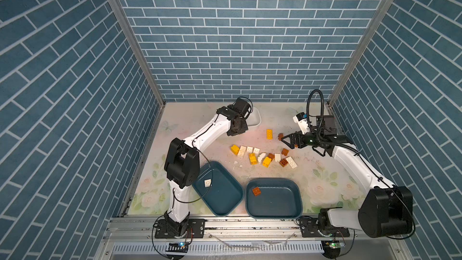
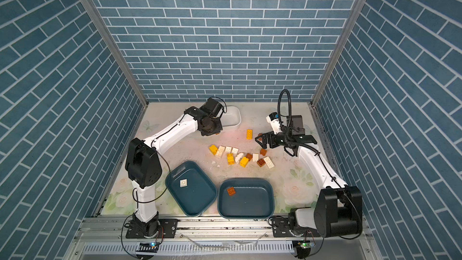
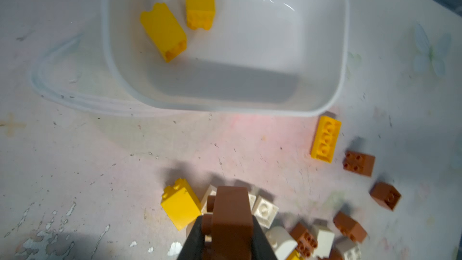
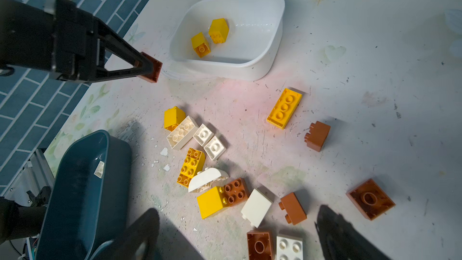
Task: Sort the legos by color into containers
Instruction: 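Grasp a small brown brick beside the white bin with the left gripper, then carry the brown brick over the teal tray nearer the right arm and release, then reach the left gripper to a yellow brick beside the white bin and grasp it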
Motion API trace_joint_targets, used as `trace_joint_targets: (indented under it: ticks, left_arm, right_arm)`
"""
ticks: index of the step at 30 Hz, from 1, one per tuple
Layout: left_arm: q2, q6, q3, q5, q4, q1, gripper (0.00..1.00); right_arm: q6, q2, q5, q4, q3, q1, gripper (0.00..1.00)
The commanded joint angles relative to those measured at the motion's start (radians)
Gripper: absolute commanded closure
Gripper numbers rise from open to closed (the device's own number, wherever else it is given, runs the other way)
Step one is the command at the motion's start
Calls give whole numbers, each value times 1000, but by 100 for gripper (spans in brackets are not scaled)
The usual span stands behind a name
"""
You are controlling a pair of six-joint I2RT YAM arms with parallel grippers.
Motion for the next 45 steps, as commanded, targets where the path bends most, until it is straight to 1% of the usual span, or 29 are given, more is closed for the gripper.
trace_joint_targets:
  ticks: [1,3,8,11,13,17,21,23,26,27,29,30,33,37,39,43,45]
  left_arm:
    - [-43,236,-17,118,-93,-65,81]
    - [-78,299,-40,149,-125,-112,81]
    - [-162,364,-139,246,-116,-233,81]
    - [-200,361,-223,281,-91,-288,84]
    - [-216,352,-269,285,-81,-324,85]
    - [-246,341,-363,338,-36,-385,86]
    - [-258,340,-430,369,-19,-423,86]
    - [-257,340,-448,377,-16,-435,83]
    - [-260,332,-470,387,3,-438,78]
    - [-261,329,-471,387,6,-437,73]
    - [-267,328,-462,389,-2,-438,56]
    - [-272,332,-451,386,-15,-437,51]
    - [-293,361,-418,349,-76,-431,40]
    - [-304,401,-356,306,-141,-386,32]
    - [-298,416,-313,268,-174,-342,30]
    - [-276,355,-269,204,-170,-235,29]
    - [-258,282,-251,171,-137,-183,29]
  right_arm:
    - [-17,-1,-19,-3,31,-3,2]
    - [-19,3,-19,-4,31,-2,2]
    - [-22,9,-19,-17,34,-3,2]
    - [-22,11,-20,-25,32,-2,2]
    - [-23,11,-24,-33,29,-3,2]
    - [-37,5,-24,-66,19,-3,2]
    - [-37,-9,-29,-84,1,-3,2]
    - [-39,-17,-26,-89,-10,-3,2]
    - [-39,-23,-29,-92,-19,-2,2]
    - [-40,-24,-30,-93,-20,-2,3]
    - [-42,-27,-27,-94,-20,-2,3]
    - [-43,-29,-26,-93,-19,-2,2]
    - [-46,-27,-22,-91,-12,-1,2]
    - [-45,-19,-21,-78,5,-2,2]
    - [-44,-14,-19,-69,18,-3,3]
    - [-32,-1,-20,-50,40,-2,3]
    - [-17,3,-19,-33,48,-1,2]
